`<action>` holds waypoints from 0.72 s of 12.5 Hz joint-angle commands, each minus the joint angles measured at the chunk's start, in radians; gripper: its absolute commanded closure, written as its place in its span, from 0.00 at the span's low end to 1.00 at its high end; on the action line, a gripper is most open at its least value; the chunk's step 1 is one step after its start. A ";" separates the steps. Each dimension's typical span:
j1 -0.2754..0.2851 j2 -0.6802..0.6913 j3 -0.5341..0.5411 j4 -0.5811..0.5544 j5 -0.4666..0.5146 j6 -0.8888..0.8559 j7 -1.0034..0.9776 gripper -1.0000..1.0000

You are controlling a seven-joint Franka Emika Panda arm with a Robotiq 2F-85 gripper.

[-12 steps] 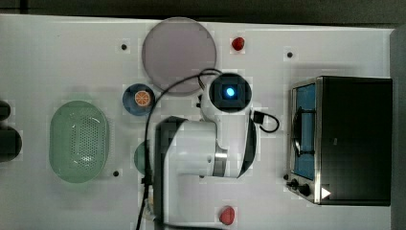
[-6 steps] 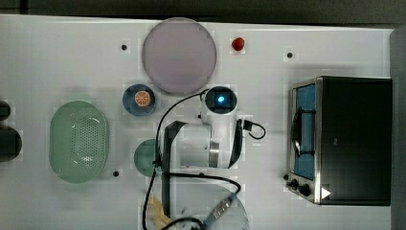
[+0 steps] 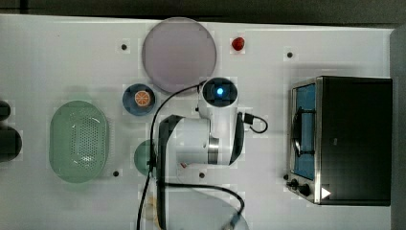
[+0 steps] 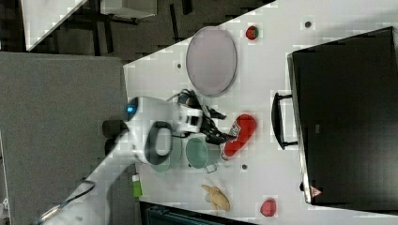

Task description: Pick Ketchup from oven and place it on table.

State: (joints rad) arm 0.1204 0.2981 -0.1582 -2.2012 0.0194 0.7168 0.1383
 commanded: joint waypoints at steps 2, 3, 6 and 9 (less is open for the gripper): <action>-0.013 -0.230 0.011 0.174 0.015 -0.155 0.050 0.00; -0.012 -0.258 0.013 0.230 0.012 -0.221 0.050 0.00; -0.010 -0.295 0.023 0.409 0.010 -0.421 0.050 0.00; -0.009 -0.295 0.024 0.535 0.007 -0.572 0.050 0.00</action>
State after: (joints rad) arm 0.1309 -0.0603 -0.1226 -1.6396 0.0080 0.1844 0.1436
